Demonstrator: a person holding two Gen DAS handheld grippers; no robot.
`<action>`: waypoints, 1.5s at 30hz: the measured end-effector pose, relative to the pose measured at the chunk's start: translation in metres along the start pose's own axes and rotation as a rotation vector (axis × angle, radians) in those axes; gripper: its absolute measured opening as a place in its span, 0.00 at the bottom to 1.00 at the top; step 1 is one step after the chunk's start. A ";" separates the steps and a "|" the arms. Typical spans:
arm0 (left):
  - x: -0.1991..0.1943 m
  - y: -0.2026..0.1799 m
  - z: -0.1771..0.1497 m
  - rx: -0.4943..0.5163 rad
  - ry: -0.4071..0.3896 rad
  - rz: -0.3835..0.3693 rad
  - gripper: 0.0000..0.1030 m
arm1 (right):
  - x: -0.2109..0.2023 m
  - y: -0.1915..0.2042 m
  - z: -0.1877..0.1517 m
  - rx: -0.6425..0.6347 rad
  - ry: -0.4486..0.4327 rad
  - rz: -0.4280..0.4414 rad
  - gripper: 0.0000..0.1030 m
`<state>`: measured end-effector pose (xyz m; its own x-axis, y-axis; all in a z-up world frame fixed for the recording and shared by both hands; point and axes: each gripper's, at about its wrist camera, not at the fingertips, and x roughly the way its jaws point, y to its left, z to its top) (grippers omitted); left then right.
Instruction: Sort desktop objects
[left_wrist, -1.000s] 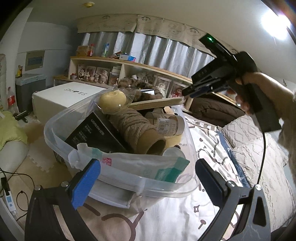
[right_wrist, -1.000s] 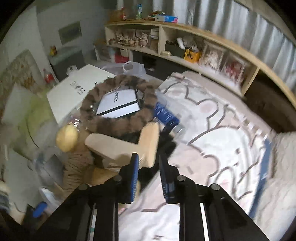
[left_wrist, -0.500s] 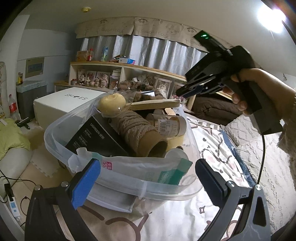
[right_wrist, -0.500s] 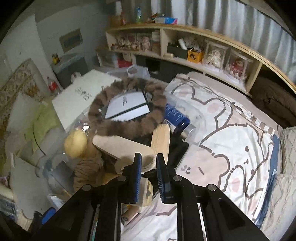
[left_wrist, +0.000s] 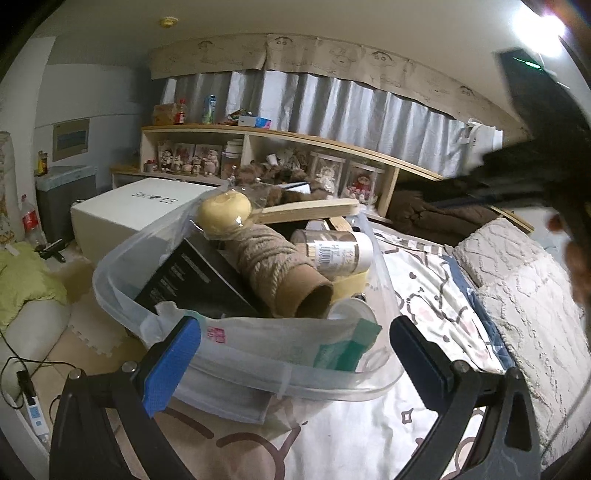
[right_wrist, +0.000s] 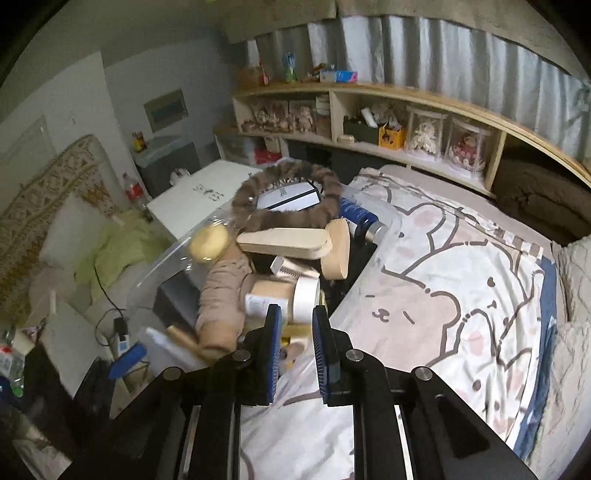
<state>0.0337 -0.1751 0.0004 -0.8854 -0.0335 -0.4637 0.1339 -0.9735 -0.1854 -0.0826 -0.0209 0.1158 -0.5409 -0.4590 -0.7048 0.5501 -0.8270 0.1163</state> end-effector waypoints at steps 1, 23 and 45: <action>-0.002 0.000 0.001 0.000 -0.007 0.012 1.00 | -0.007 0.000 -0.006 0.006 -0.022 0.004 0.16; -0.093 -0.052 0.032 0.144 -0.108 0.011 1.00 | -0.122 0.009 -0.099 0.019 -0.354 -0.162 1.00; -0.130 -0.078 0.010 0.158 -0.030 0.059 1.00 | -0.141 -0.019 -0.162 0.072 -0.358 -0.229 1.00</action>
<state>0.1341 -0.0966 0.0842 -0.8911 -0.0958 -0.4436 0.1161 -0.9931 -0.0188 0.0861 0.1125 0.0993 -0.8374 -0.3338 -0.4328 0.3508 -0.9355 0.0427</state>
